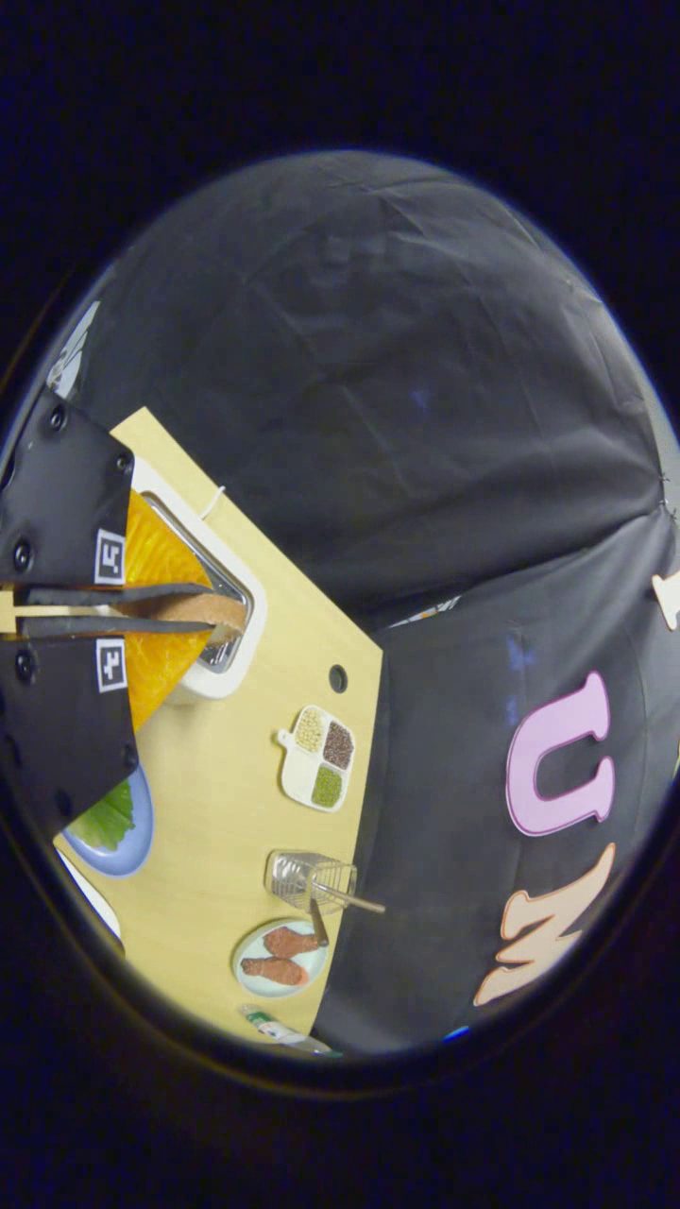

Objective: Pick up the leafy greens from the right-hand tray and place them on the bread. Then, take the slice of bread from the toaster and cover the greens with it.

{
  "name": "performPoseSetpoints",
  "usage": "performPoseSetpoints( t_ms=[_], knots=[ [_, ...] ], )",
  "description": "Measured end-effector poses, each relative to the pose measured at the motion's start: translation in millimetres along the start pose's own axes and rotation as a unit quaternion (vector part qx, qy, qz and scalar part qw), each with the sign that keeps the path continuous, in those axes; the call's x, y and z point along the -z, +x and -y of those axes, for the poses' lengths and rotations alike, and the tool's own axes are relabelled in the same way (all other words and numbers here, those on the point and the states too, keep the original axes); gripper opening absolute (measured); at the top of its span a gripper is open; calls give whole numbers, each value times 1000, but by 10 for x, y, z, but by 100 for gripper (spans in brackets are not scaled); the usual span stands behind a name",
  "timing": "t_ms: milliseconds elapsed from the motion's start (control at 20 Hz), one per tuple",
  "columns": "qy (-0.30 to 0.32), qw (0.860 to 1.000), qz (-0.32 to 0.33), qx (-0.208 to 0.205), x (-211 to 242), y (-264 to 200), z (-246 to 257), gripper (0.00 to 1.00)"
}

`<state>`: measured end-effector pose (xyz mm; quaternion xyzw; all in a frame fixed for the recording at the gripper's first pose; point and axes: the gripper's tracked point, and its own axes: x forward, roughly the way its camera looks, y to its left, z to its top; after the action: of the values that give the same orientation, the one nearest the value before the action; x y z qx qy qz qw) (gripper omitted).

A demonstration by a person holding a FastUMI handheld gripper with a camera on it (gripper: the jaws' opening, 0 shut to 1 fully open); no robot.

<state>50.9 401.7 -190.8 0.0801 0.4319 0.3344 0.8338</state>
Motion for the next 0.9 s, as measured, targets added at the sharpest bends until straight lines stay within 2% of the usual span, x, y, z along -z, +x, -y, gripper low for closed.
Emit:
performPoseSetpoints(
  t_ms=[400,900],
  knots=[
    [42,998,43,-27,-188,-366,143,7],
    [62,996,62,0,-120,-673,621,7]
  ],
)
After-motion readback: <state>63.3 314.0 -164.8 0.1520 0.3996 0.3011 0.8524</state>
